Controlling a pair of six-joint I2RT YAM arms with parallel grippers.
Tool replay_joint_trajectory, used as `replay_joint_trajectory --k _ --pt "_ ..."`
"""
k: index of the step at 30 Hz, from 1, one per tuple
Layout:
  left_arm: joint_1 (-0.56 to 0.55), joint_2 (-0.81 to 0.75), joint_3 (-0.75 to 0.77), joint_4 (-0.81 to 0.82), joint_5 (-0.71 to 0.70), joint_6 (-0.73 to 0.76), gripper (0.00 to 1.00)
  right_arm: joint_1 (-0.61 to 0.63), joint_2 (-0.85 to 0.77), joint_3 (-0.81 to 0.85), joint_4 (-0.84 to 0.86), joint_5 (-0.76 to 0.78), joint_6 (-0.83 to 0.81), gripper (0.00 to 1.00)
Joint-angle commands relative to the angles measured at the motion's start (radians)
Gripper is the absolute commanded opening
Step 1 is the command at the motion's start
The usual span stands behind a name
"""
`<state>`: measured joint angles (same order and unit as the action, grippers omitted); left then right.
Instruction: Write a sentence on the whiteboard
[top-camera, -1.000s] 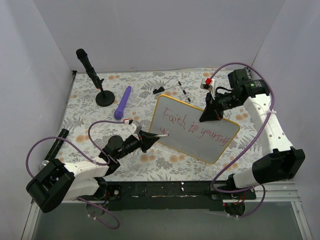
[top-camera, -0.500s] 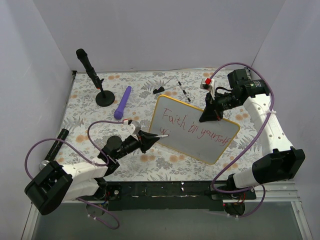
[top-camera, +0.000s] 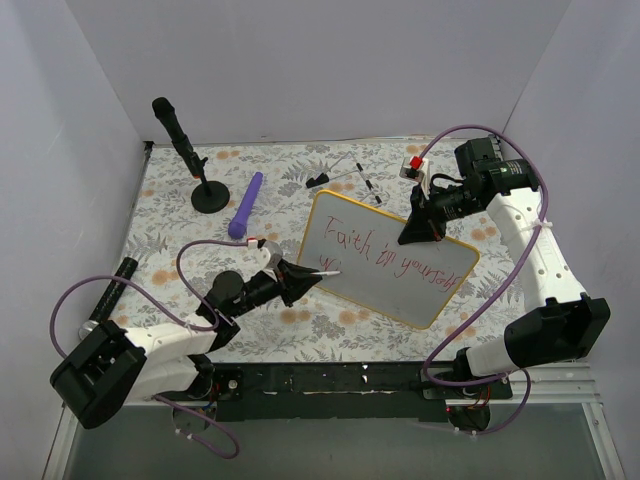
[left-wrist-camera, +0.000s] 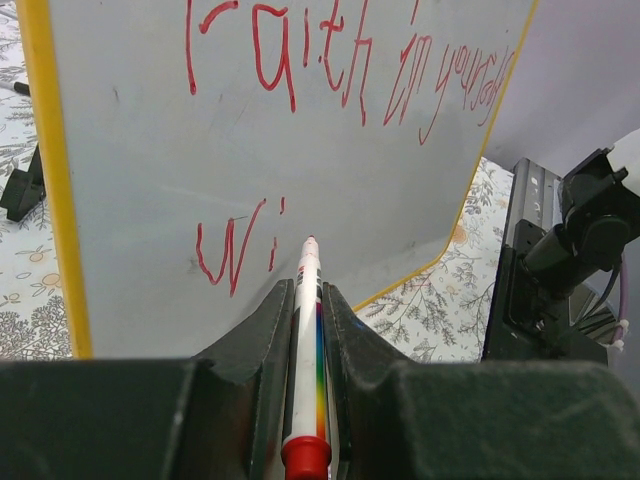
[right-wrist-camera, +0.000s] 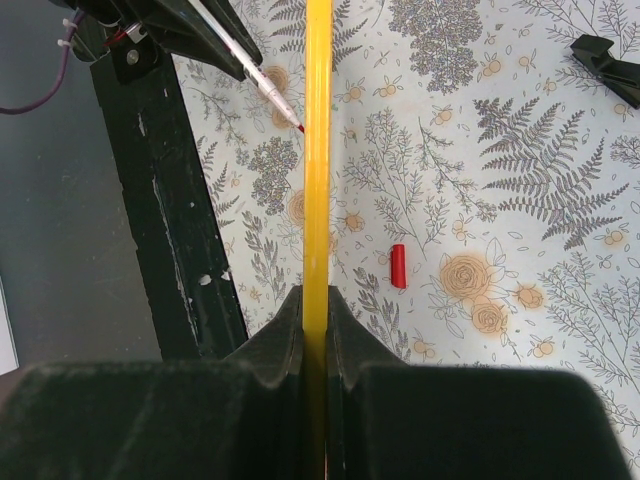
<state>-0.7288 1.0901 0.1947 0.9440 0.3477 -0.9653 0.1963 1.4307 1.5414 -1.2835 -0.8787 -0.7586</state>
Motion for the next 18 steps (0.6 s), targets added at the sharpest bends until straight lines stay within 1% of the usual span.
replay_joint_trajectory --k 1,11,18 --pt "-0.003 0.033 0.051 0.045 -0.001 0.002 0.0 -0.001 -0.047 0.023 0.006 -0.115 0.022 0.01" --pt "-0.003 0.06 0.064 0.042 -0.027 0.017 0.0 -0.001 -0.046 0.023 0.006 -0.115 0.021 0.01" --pt "-0.003 0.085 0.04 0.029 -0.046 0.028 0.0 -0.003 -0.049 0.025 0.004 -0.115 0.021 0.01"
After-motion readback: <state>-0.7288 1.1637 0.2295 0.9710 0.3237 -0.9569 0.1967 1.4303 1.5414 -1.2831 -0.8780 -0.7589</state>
